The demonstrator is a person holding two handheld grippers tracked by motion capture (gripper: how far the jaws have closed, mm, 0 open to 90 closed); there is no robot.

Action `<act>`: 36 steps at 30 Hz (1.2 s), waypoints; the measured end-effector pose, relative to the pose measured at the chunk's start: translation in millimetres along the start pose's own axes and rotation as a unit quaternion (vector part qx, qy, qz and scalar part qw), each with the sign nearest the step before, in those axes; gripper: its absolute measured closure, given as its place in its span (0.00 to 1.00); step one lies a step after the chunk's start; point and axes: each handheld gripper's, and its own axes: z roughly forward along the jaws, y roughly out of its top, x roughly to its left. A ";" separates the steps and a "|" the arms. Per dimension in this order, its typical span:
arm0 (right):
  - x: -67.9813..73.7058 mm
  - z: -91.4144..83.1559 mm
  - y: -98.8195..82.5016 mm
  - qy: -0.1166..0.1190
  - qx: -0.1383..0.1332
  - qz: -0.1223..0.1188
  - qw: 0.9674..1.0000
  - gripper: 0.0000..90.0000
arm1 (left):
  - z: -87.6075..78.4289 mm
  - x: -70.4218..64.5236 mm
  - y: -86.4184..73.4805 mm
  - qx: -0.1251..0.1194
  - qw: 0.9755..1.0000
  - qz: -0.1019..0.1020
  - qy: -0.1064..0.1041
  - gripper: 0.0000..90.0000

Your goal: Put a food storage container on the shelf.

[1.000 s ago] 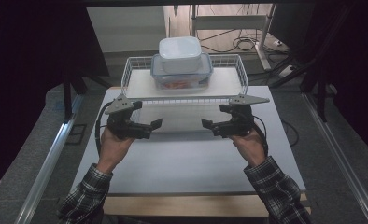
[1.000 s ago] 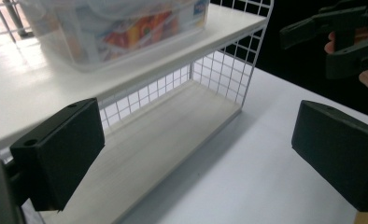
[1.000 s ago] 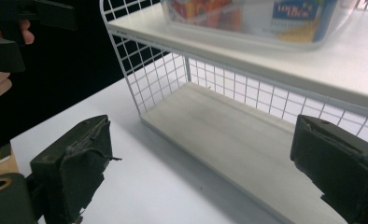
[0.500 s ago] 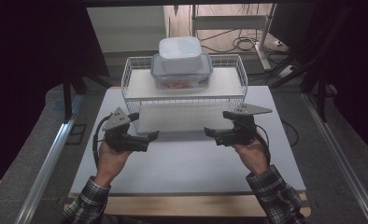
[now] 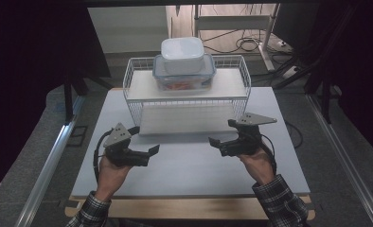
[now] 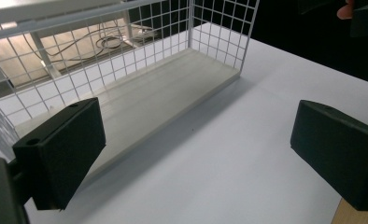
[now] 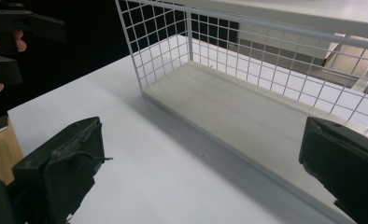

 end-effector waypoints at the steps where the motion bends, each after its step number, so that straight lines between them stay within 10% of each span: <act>1: 0.5 -0.5 -1.3 0.001 0.000 0.000 1.000 0.01 | -0.6 -0.2 -1.9 0.000 1.000 -0.001 0.001 0.03; 36: -6.5 -22.2 -66.4 -0.051 0.036 0.004 0.998 0.00 | -8.5 1.2 -69.1 0.036 0.999 -0.016 0.032 0.00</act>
